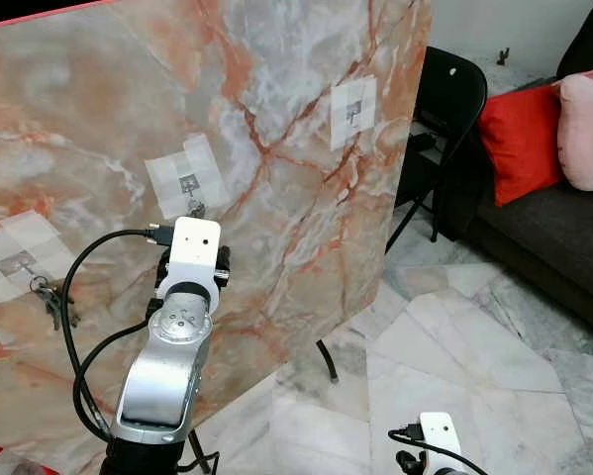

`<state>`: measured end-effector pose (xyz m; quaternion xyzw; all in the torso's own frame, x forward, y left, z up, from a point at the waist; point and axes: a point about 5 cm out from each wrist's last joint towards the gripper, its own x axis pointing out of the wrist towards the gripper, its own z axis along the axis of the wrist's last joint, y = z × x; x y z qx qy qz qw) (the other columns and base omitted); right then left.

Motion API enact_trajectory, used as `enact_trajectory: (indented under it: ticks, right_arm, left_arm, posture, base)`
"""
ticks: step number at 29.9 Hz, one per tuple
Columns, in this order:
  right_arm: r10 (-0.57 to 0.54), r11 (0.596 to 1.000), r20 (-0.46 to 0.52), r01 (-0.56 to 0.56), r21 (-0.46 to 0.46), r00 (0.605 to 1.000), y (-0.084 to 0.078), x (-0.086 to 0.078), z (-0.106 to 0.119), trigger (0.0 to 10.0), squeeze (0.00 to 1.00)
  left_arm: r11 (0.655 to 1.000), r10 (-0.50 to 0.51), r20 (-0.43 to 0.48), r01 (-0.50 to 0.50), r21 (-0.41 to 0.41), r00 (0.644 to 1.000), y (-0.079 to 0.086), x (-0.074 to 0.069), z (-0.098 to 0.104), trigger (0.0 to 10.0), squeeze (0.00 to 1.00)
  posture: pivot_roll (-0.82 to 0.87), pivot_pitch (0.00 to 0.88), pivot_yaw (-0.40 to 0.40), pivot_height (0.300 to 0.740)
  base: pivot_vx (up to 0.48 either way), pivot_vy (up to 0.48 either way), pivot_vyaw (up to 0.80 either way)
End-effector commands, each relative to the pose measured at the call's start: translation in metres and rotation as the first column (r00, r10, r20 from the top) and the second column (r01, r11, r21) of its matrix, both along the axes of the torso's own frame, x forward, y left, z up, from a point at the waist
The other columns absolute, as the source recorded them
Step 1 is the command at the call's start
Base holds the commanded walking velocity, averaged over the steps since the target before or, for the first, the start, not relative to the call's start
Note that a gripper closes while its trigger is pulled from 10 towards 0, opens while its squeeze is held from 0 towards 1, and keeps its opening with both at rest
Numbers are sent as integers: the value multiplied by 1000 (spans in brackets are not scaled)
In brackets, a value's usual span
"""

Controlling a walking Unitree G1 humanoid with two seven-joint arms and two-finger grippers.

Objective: Hang keys on a hook

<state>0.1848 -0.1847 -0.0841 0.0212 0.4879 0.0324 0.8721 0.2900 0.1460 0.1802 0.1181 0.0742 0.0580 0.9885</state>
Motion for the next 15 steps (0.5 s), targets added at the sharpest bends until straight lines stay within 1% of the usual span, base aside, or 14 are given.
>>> enact_trajectory:
  ticks: [1,4,6,7,8,9,11,13,15]
  right_arm:
    - [-2,1000,-6,2,0,1000,0,-2,-1,10000,0]
    - [-2,1000,-7,2,0,1000,0,-2,-1,10000,0]
    - [-2,1000,-8,2,1,1000,0,-2,-1,10000,0]
    - [0,1000,-9,0,0,1000,0,-2,-1,10000,0]
    - [0,1000,-9,0,0,1000,0,-2,-1,10000,0]
    - [1,1000,-9,-1,1,1000,0,-2,-1,10000,0]
    - [1,1000,-10,-1,0,1000,0,-3,-1,10000,0]
    - [-2,1000,-10,2,0,1000,0,-3,-1,10000,0]
    - [-3,1000,-10,3,-1,1000,0,-3,-1,10000,0]
  left_arm:
    - [1000,30,-18,-30,8,999,18,-4,-13,10000,0]
    - [999,50,-48,-49,21,998,31,-8,-25,10000,0]
    - [997,69,-110,-63,52,992,43,-14,-43,10000,0]
    - [994,92,-188,-81,67,978,55,-21,-65,10000,0]
    - [994,92,-188,-81,67,978,55,-21,-65,10000,0]
    - [994,100,-232,-89,58,968,61,-25,-78,10000,0]
    - [994,95,-301,-76,76,949,66,-30,-99,10000,0]
    - [997,78,-364,-61,56,928,72,-38,-123,10000,0]
    - [997,64,-404,-42,64,912,74,-42,-139,10000,0]
  posture:
    - [22,44,11,740]
    - [22,44,11,740]
    - [31,45,12,740]
    - [31,45,12,740]
    - [31,45,12,740]
    - [28,48,11,740]
    - [28,46,11,740]
    - [26,49,9,740]
    - [25,51,7,740]
  base:
    - [0,0,0]
    - [0,0,0]
    - [0,0,0]
    - [0,0,0]
    - [0,0,0]
    - [0,0,0]
    - [0,0,0]
    - [0,0,0]
    - [0,0,0]
